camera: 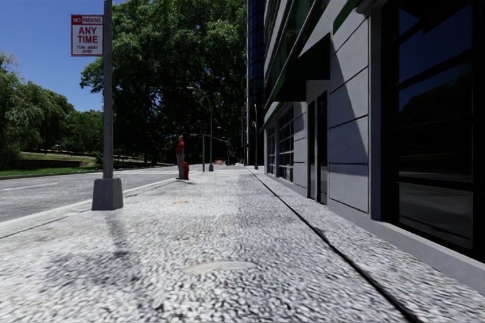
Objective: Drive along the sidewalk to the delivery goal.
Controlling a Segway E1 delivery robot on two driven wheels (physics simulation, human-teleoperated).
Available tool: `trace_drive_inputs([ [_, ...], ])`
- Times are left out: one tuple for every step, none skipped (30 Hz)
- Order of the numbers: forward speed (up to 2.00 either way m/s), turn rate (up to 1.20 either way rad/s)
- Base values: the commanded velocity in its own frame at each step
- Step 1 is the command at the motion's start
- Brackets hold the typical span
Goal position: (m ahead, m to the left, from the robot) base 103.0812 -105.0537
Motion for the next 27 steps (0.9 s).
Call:
trace_drive_inputs([
  [2.00,0.00],
  [2.00,0.00],
  [2.00,0.00],
  [2.00,0.00],
  [2.00,0.00],
  [2.00,0.00],
  [2.00,0.00],
  [2.00,0.00],
  [2.00,0.00],
  [2.00,0.00],
  [2.00,0.00],
  [2.00,0.00],
  [2.00,0.00],
  [2.00,0.00],
  [2.00,0.00],
  [2.00,0.00],
  [2.00,0.00],
  [2.00,0.00],
  [2.00,0.00],
  [2.00,0.00],
  [2.00,0.00],
  [2.00,0.00],
  [2.00,0.00],
  [2.00,0.00],
  [2.00,0.00],
  [2.00,0.00],
  [2.00,0.00],
])
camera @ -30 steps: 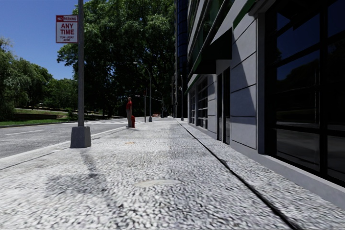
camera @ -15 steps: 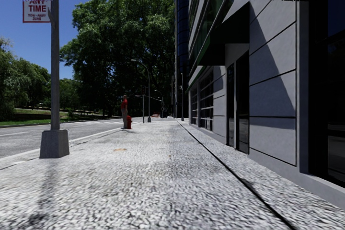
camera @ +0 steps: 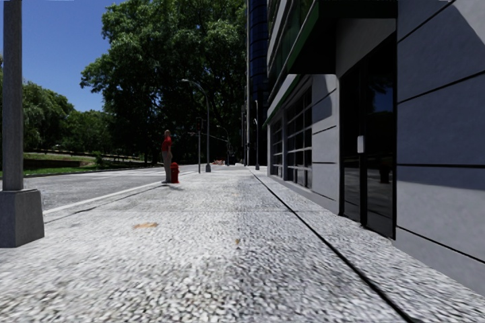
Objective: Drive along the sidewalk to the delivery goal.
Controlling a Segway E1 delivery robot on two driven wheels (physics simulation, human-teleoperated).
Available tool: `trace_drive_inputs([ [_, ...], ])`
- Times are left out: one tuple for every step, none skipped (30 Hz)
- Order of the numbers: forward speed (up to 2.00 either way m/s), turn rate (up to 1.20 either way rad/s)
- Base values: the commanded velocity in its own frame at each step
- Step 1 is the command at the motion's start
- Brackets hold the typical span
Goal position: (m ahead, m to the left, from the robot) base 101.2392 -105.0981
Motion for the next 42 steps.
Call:
trace_drive_inputs([
  [2.00,0.00],
  [2.00,0.00],
  [2.00,0.00],
  [2.00,0.00],
  [2.00,0.00],
  [2.00,0.00],
  [2.00,0.00],
  [2.00,0.00],
  [2.00,0.00],
  [2.00,0.00],
  [2.00,0.00],
  [2.00,0.00],
  [2.00,0.00],
  [2.00,0.00],
  [2.00,0.00],
  [2.00,0.00],
  [2.00,0.00],
  [2.00,0.00],
  [2.00,0.00],
  [2.00,0.00],
  [2.00,0.00],
  [2.00,0.00],
  [2.00,0.00],
  [2.00,0.00],
  [2.00,0.00],
  [2.00,0.00],
  [2.00,0.00],
  [2.00,0.00],
  [2.00,0.00],
  [2.00,0.00],
  [2.00,0.00],
  [2.00,0.00],
  [2.00,0.00],
  [2.00,0.00],
  [2.00,0.00],
  [2.00,0.00],
  [2.00,0.00],
  [2.00,0.00],
  [2.00,0.00],
  [2.00,0.00],
  [2.00,0.00],
  [2.00,0.00],
])
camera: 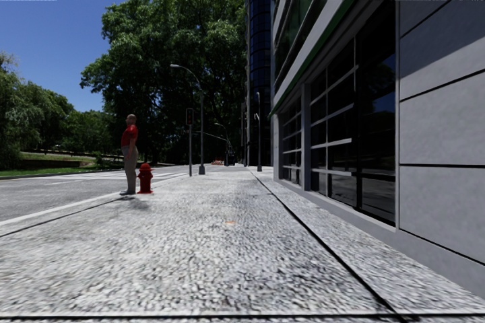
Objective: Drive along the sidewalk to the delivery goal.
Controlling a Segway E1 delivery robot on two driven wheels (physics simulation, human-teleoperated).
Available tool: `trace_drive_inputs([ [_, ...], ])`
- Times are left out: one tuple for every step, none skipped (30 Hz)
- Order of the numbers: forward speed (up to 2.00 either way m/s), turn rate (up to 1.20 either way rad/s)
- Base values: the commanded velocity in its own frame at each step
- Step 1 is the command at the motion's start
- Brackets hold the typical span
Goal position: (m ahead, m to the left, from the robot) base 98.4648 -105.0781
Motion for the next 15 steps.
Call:
trace_drive_inputs([
  [2.00,0.00],
  [2.00,0.00],
  [2.00,0.00],
  [2.00,0.00],
  [2.00,0.00],
  [2.00,0.00],
  [2.00,0.00],
  [2.00,0.00],
  [2.00,0.00],
  [2.00,0.00],
  [2.00,0.00],
  [2.00,0.00],
  [2.00,0.00],
  [2.00,0.00],
  [2.00,0.00],
])
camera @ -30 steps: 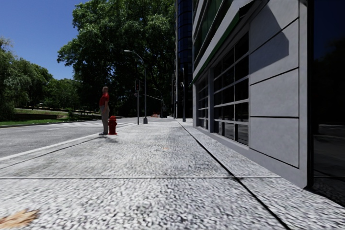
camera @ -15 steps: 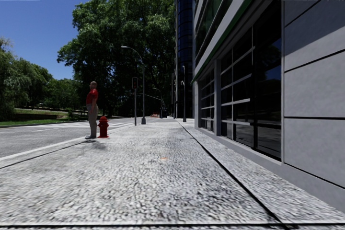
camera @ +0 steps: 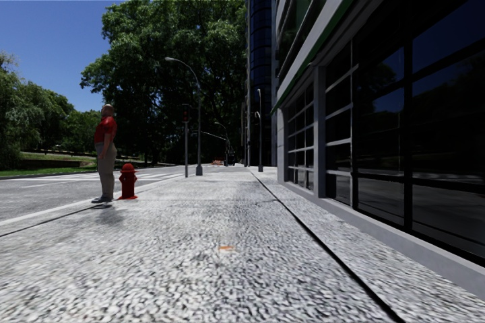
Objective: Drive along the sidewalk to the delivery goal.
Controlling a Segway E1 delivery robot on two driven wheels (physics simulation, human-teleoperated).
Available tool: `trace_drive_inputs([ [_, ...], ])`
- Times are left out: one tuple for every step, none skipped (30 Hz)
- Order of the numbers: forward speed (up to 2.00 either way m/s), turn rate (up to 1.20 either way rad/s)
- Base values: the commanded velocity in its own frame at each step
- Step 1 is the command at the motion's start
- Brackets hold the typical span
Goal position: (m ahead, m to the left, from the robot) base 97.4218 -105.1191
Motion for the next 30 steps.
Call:
trace_drive_inputs([
  [2.00,0.00],
  [2.00,0.00],
  [2.00,0.00],
  [2.00,0.00],
  [2.00,0.00],
  [2.00,0.00],
  [2.00,0.00],
  [2.00,0.00],
  [2.00,0.00],
  [2.00,0.00],
  [2.00,0.00],
  [2.00,0.00],
  [2.00,0.00],
  [2.00,0.00],
  [2.00,0.00],
  [2.00,0.00],
  [2.00,0.00],
  [2.00,0.00],
  [2.00,0.00],
  [2.00,0.00],
  [2.00,0.00],
  [2.00,0.00],
  [2.00,0.00],
  [2.00,0.00],
  [2.00,0.00],
  [2.00,0.00],
  [2.00,0.00],
  [2.00,0.00],
  [2.00,0.00],
  [2.00,0.00],
])
